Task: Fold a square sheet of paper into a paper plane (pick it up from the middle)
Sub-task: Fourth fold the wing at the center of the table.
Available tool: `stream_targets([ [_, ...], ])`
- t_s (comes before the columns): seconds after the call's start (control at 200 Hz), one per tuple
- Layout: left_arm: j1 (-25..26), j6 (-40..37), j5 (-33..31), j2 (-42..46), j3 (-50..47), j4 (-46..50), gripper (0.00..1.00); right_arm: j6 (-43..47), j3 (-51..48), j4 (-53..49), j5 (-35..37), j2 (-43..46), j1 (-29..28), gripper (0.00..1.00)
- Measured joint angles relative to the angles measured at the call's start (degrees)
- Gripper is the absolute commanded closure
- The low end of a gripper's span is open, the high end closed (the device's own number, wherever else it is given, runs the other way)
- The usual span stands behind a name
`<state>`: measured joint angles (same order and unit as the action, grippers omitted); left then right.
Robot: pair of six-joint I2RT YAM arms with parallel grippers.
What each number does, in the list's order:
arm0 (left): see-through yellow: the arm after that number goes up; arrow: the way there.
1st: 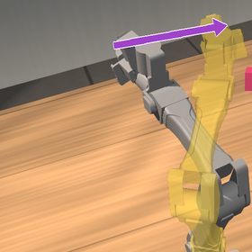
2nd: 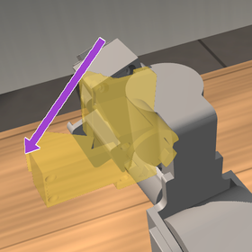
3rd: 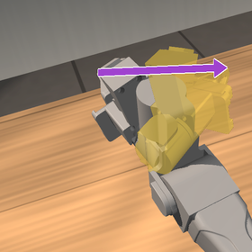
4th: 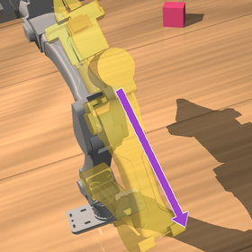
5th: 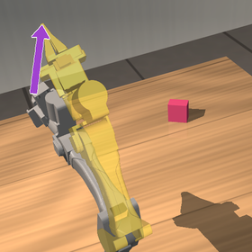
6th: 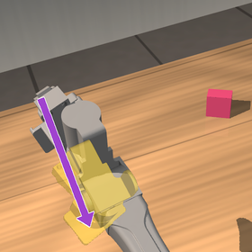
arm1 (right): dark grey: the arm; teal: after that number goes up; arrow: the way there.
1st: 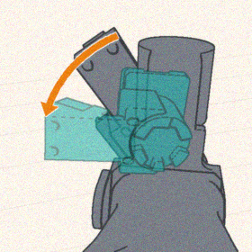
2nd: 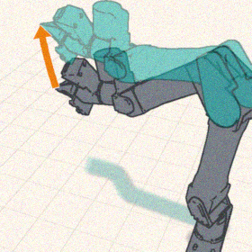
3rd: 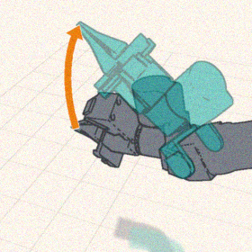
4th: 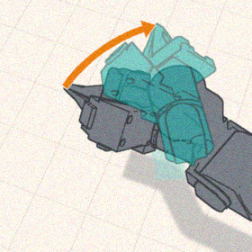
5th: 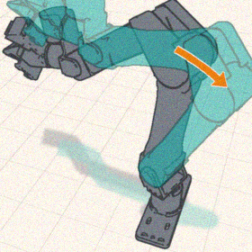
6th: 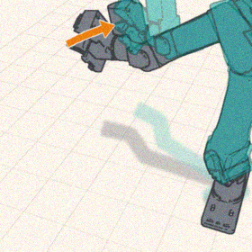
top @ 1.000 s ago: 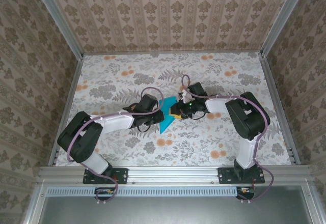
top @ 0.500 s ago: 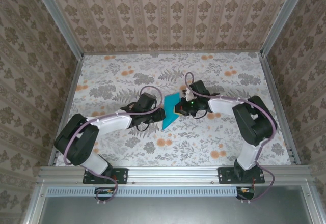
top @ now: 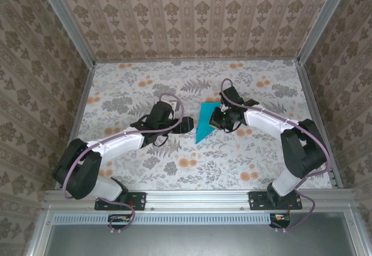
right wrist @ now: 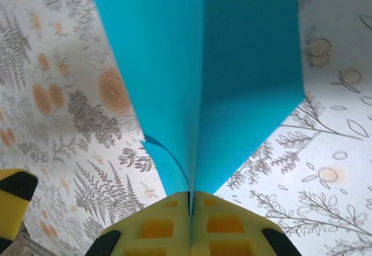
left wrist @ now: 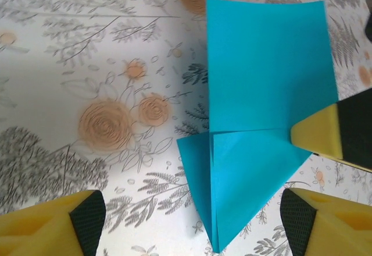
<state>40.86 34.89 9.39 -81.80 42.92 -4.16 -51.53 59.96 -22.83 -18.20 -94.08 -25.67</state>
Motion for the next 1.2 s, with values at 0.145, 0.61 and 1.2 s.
stream_targets([
  [0.145, 1.7, -6.9, 0.4, -3.3, -1.0, -4.9, 0.13, -3.8, 0.3, -1.5, 0.9, -1.7, 0.0, 1.00],
  [0.61, 6.4, -19.1, -1.8, -9.9, -1.4, -13.6, 0.26, -7.2, 7.8, -2.0, -2.0, -8.8, 0.0, 1.00],
  [1.2, 6.8, -24.2, 0.8, -18.8, -1.4, -22.9, 0.55, -9.4, 8.0, -3.1, -3.6, -9.2, 0.9, 0.92],
])
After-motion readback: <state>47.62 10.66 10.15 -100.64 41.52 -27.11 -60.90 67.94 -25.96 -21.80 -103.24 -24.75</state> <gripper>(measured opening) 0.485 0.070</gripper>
